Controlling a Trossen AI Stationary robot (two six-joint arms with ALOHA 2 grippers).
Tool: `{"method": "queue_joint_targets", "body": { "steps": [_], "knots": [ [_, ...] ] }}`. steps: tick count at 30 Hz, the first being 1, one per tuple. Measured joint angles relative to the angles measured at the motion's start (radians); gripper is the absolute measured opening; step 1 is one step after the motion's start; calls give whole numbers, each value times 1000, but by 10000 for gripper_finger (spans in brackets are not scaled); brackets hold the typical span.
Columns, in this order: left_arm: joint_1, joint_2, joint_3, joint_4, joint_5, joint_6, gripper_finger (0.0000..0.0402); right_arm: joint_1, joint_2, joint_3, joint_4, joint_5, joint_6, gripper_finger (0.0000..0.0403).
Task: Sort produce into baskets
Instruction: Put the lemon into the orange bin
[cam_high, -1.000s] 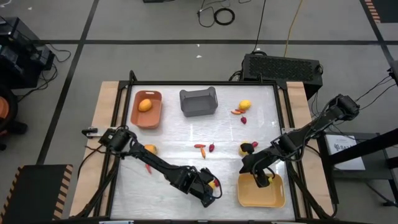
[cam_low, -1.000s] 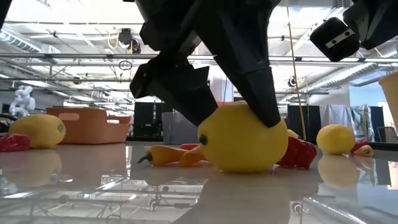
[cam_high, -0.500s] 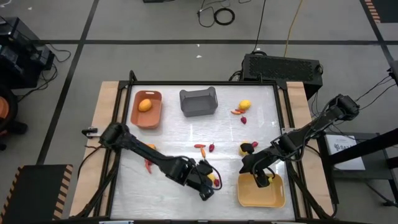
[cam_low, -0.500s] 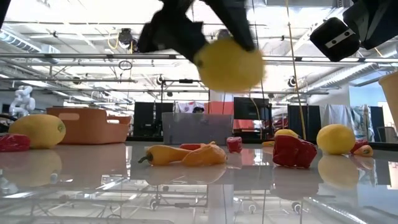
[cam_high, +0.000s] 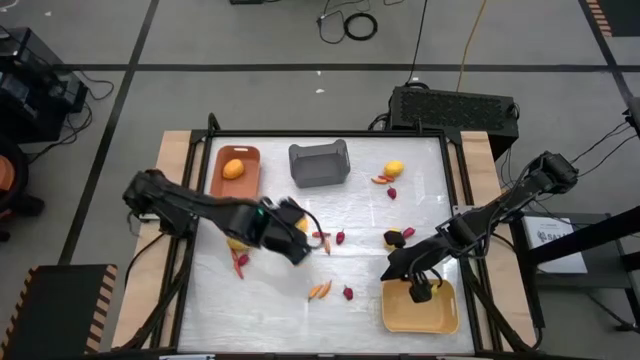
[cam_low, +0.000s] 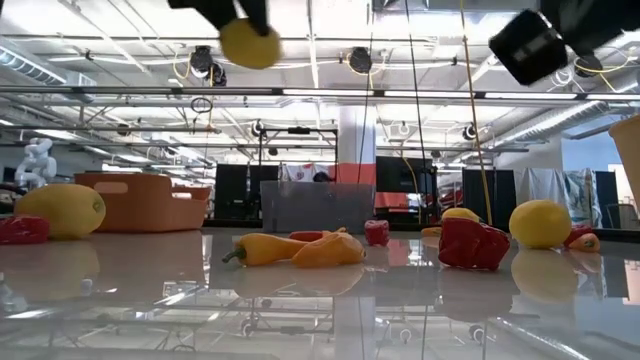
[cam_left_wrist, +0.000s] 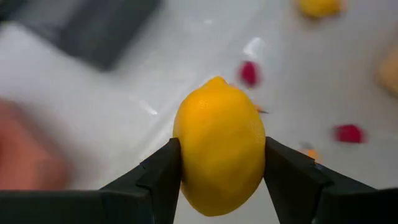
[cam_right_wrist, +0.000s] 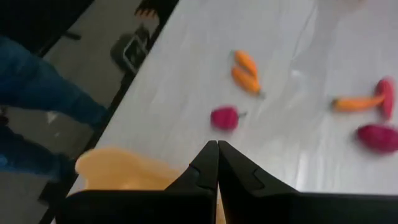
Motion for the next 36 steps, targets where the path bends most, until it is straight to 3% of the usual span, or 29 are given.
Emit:
{"method": "queue_joint_targets", "body": {
  "steps": [5, 13, 17, 23, 29, 36],
  "knots": [
    [96, -147, -70, -127, -28, 63, 202, -13, 0, 0, 130, 126, -37, 0],
    [380, -617, -598, 26, 33, 246, 202, -114, 0, 0, 279, 337, -34, 0],
    [549, -761, -803, 152, 123, 331, 202, -199, 0, 0, 336, 375, -28, 0],
    [711, -781, -933, 190, 154, 440, 202, -319, 0, 0, 452, 375, 117, 0],
    [788, -752, -989, 278, 223, 505, 204, -383, 0, 0, 469, 365, 206, 0],
    [832, -705, -989, 323, 209, 506, 241, -436, 0, 0, 443, 210, 177, 0]
  ]
}}
